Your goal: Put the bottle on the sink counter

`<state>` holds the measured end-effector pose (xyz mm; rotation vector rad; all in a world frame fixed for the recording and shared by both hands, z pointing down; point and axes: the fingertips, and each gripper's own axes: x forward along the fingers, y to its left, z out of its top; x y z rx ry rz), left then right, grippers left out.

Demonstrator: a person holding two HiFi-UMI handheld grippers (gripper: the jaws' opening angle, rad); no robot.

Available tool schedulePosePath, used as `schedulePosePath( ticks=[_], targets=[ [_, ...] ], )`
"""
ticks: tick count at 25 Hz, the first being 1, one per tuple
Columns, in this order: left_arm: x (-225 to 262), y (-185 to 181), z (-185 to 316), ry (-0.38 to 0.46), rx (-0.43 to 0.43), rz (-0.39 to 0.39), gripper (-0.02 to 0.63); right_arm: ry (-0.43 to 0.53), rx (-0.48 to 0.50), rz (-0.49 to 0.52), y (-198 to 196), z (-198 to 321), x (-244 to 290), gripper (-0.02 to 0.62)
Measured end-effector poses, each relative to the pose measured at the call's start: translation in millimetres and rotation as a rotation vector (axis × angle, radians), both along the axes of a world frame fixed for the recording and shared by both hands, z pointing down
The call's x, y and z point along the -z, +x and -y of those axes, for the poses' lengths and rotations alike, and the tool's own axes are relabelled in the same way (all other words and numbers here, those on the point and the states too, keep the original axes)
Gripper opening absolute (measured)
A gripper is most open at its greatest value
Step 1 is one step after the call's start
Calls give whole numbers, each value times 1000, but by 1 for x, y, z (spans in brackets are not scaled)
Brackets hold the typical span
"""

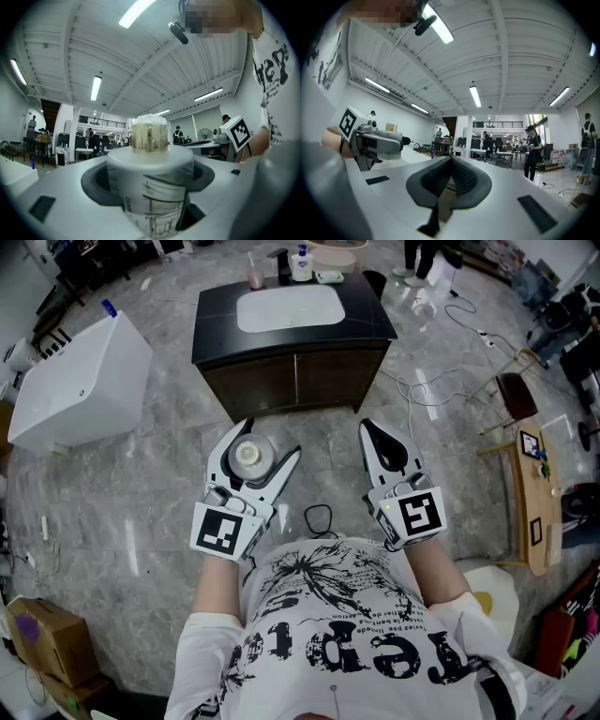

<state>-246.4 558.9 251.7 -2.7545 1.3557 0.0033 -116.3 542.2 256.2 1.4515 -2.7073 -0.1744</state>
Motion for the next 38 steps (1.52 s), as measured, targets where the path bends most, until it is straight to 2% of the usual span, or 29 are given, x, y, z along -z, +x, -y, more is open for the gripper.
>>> schedulePosePath(
  ticks=[4, 8, 14, 22, 24, 29, 38],
  targets=[
    [-1, -8, 1, 10, -8, -7, 348, -6, -1, 7, -10, 2, -2, 12],
    [10, -16, 5, 34, -4, -76, 348, -4, -1, -1, -21, 3, -3, 12],
    [3, -30, 8, 33, -20, -88, 348, -27, -35, 33, -30, 8, -10, 13],
    [-29, -31, 44, -22, -46, -16, 348, -70, -61, 47, -17, 51, -36, 14],
    [-37, -24, 62, -38, -43, 5, 348, -86, -61, 57, -8, 72, -43, 14],
    [-43, 3, 132, -23, -20, -5, 348, -90, -25, 68, 15, 149, -54, 14],
    [-15, 87, 316, 3, 33, 5, 348, -81, 72, 67, 84, 338, -29, 14]
  ],
)
